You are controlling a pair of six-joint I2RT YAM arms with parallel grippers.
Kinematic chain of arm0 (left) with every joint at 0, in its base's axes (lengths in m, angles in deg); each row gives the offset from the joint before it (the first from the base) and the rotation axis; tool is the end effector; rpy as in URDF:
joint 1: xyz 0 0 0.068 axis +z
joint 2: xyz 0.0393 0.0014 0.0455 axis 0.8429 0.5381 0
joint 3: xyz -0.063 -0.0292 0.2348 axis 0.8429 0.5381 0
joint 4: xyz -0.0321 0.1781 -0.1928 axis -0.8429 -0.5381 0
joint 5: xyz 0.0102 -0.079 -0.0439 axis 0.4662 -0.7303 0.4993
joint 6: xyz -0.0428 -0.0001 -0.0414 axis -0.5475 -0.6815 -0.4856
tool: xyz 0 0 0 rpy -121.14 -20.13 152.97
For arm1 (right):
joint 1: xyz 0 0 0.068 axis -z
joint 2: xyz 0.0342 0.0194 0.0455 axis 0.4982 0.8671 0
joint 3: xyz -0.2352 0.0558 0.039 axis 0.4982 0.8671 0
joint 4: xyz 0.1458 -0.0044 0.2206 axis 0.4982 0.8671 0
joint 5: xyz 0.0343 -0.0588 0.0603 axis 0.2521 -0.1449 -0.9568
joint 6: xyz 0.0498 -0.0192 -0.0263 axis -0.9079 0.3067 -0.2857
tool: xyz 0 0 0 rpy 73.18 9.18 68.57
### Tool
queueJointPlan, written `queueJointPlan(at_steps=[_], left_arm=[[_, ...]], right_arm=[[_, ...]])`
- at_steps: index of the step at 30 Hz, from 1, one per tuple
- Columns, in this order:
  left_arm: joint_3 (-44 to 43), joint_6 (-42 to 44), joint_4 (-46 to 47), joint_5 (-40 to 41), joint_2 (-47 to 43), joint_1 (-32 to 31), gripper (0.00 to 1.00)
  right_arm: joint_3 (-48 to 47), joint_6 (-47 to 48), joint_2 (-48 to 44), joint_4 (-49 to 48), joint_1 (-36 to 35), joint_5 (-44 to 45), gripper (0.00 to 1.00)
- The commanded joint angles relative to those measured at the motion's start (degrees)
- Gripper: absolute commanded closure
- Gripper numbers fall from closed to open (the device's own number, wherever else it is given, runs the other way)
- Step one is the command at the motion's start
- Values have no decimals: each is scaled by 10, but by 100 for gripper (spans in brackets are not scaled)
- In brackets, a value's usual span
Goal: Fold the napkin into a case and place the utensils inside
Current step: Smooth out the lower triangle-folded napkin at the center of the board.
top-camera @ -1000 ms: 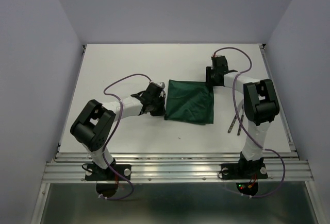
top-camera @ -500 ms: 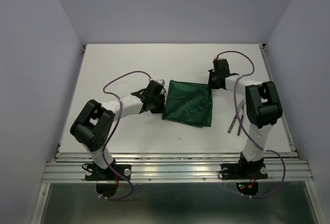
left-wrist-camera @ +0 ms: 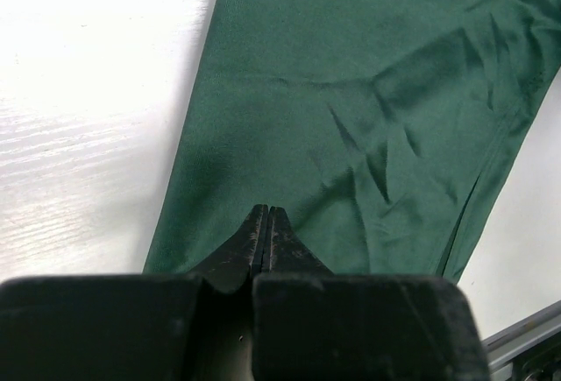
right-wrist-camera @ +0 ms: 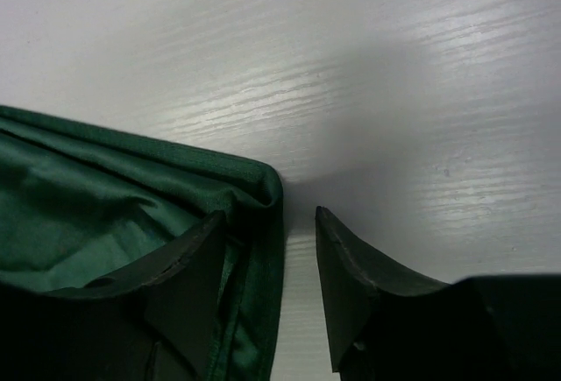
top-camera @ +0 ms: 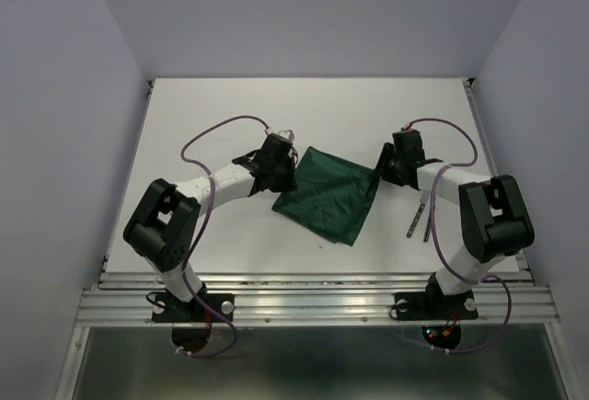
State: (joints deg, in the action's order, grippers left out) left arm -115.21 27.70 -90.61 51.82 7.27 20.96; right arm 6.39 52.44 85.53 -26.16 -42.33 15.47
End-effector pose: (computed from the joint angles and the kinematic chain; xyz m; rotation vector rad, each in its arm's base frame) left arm 0.2890 -0.2177 0.1680 0.1674 2.4047 -0.6528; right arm 0.3272 0.0686 0.1232 0.4342 2.3957 0.2465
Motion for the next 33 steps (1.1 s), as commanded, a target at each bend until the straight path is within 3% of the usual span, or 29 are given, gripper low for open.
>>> queueJointPlan(at_steps=[1,3,6,13,19,22,26,27,33], left_arm=[[-18,11,-14,14,-31,4,100],[-16,10,-14,17,-32,4,100],[-14,10,-17,18,-35,4,100],[-14,9,-21,19,-39,5,100],[-17,10,-21,9,-30,5,100],[-17,10,-20,5,-27,5,100],[-14,9,-16,2,-27,5,100],[-11,7,-15,0,-28,5,100],[-9,7,-13,-1,-27,5,100]], right_arm=[[-17,69,-27,30,-1,-3,46],[-52,109,-14,63,-1,-21,39],[-72,142,-10,68,-1,-22,39],[-100,213,-8,88,-1,-72,48],[-133,289,26,138,-13,-92,26],[-155,325,52,155,-13,-83,23],[-164,355,71,139,-13,-110,24],[-169,365,71,131,-13,-152,26],[-166,373,72,133,-13,-179,33]])
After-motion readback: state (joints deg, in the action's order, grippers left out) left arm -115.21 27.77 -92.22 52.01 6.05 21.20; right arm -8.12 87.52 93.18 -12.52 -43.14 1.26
